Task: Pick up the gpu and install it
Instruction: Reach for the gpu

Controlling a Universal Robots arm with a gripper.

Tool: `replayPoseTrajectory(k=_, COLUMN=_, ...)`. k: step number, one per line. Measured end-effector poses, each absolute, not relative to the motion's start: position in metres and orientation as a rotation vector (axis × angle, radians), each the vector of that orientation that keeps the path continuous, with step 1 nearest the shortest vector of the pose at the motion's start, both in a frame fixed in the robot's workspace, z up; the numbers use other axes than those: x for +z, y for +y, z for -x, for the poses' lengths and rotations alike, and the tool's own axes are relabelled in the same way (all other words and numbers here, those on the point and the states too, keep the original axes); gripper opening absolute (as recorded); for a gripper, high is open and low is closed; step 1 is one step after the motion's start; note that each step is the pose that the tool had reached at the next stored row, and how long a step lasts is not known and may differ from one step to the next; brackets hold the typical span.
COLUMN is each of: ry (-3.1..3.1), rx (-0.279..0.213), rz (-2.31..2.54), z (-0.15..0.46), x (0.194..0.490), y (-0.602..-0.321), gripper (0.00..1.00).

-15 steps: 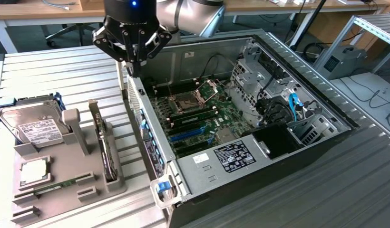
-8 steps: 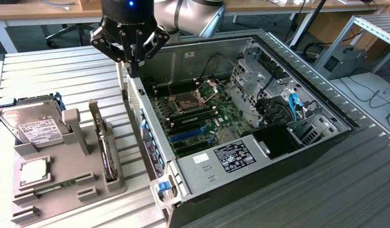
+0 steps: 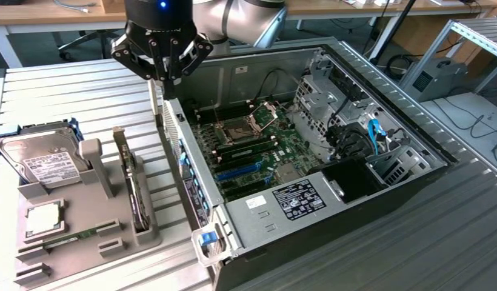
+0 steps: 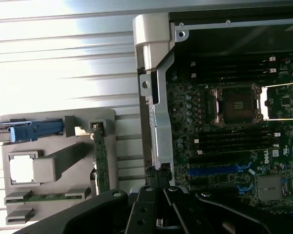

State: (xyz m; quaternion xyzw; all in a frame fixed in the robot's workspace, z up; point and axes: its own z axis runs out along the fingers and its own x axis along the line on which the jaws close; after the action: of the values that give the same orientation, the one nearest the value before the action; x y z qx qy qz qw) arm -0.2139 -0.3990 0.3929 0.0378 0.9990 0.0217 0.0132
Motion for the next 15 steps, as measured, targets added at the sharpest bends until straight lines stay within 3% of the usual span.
replayPoseTrajectory(k=15, ry=3.112, rx=0.068, rz=-0.118, z=0.2219, x=0.3928, y=-0.3989, gripper=0.11)
